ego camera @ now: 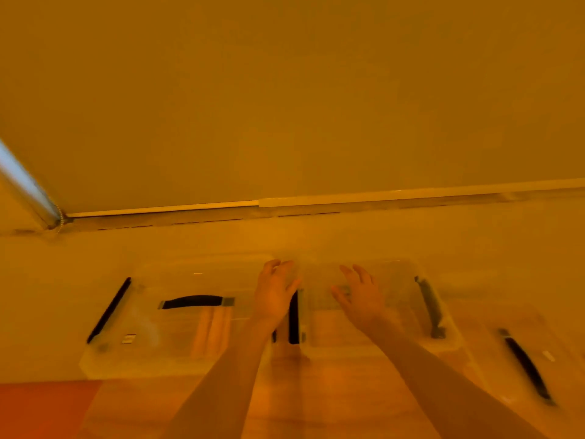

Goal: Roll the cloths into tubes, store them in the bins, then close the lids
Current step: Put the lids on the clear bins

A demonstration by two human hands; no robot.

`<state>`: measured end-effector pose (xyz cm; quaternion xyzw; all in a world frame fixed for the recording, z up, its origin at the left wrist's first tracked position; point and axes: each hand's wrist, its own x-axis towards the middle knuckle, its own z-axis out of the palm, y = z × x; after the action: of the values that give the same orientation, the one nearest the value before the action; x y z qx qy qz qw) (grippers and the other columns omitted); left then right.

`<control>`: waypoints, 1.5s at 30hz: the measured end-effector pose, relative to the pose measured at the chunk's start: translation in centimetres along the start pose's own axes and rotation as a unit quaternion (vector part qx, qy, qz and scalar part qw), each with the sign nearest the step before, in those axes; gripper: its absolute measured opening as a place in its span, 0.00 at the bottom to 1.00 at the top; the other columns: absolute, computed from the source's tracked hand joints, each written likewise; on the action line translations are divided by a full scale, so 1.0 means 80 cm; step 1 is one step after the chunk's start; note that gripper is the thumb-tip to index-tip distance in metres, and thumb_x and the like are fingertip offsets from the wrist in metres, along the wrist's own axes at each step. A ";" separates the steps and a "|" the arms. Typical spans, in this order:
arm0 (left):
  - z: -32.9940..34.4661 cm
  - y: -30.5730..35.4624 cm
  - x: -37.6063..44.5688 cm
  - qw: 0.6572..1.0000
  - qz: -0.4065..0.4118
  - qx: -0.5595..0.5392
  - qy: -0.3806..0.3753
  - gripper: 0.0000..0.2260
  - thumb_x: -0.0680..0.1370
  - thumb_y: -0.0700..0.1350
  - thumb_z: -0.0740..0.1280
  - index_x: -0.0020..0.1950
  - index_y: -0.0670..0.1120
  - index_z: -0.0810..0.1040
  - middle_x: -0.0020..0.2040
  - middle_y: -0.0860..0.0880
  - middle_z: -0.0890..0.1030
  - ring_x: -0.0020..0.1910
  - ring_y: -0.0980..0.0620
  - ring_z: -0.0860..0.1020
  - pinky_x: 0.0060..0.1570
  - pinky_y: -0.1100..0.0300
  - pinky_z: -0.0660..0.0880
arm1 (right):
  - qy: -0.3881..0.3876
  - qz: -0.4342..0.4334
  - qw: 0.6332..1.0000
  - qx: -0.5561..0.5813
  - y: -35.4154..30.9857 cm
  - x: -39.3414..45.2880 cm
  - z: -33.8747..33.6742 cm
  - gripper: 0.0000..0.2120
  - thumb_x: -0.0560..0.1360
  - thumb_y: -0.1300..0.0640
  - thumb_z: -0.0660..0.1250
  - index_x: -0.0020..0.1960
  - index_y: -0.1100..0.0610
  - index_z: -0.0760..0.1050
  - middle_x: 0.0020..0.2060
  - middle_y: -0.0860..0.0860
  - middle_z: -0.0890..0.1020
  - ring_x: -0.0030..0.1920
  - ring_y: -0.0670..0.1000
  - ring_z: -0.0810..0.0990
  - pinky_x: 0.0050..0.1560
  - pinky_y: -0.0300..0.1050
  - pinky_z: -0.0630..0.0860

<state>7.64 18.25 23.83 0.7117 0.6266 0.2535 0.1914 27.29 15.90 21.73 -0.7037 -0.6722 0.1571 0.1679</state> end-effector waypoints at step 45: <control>0.483 0.411 0.116 0.881 0.333 0.075 -0.327 0.21 0.80 0.48 0.64 0.73 0.48 0.67 0.73 0.46 0.62 0.70 0.47 0.64 0.61 0.62 0.66 | 0.099 0.498 0.860 0.054 0.504 -0.188 -0.081 0.31 0.77 0.38 0.59 0.76 0.46 0.57 0.75 0.54 0.60 0.72 0.57 0.65 0.68 0.60 0.67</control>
<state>57.79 24.51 13.48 0.9331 0.2713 0.0077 0.2361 65.47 -0.92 9.40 -0.9464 -0.2022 0.1853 0.1708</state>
